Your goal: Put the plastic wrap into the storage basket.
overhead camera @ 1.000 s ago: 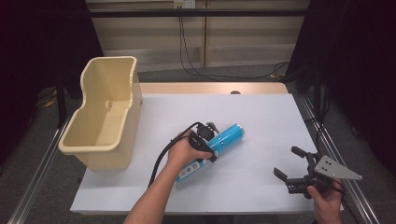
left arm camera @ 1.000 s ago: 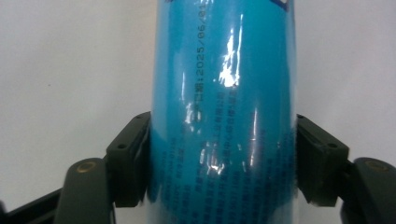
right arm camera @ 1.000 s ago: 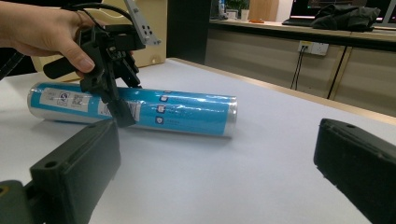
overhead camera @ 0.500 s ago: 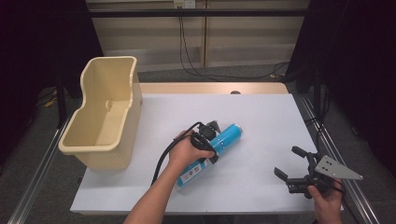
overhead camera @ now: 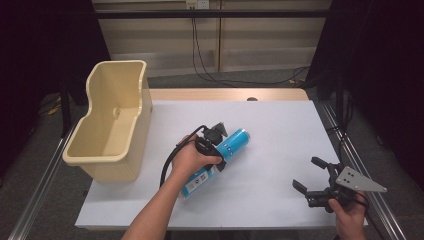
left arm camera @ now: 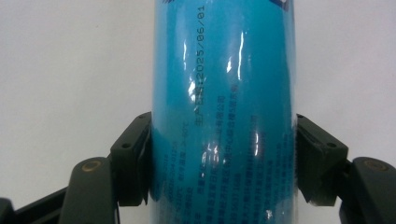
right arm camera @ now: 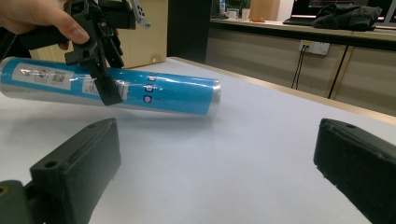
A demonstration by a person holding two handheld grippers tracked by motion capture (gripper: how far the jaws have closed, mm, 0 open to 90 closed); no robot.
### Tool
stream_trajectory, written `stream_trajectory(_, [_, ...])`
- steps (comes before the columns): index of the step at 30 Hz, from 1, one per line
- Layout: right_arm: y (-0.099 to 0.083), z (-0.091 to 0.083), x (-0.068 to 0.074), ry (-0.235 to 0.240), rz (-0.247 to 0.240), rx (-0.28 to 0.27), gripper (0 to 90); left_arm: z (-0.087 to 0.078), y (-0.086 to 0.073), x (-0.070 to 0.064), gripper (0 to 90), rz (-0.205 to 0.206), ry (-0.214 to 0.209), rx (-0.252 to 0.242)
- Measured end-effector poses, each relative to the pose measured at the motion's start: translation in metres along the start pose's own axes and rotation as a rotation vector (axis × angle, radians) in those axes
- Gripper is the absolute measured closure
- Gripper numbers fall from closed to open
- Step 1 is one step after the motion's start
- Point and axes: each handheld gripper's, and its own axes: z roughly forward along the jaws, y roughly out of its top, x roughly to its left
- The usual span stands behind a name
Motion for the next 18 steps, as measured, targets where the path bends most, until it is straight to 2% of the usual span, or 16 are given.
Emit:
stream_trajectory(6, [0.000,-0.001,0.000,0.001,0.004,-0.003,0.2,-0.014,-0.001,0.003,32.3,-0.012,0.008,-0.012])
stream_trajectory(11, [0.000,0.000,0.000,0.001,0.006,-0.005,0.1,-0.032,-0.001,0.007,32.3,-0.021,0.010,-0.008])
stream_trajectory(17, [0.000,-0.001,0.000,0.001,0.003,-0.008,0.2,-0.048,-0.003,0.012,32.3,-0.054,0.007,-0.022])
stream_trajectory(18, [0.001,-0.001,0.000,0.002,0.004,-0.007,0.1,-0.055,-0.005,0.014,32.3,-0.065,0.015,-0.024])
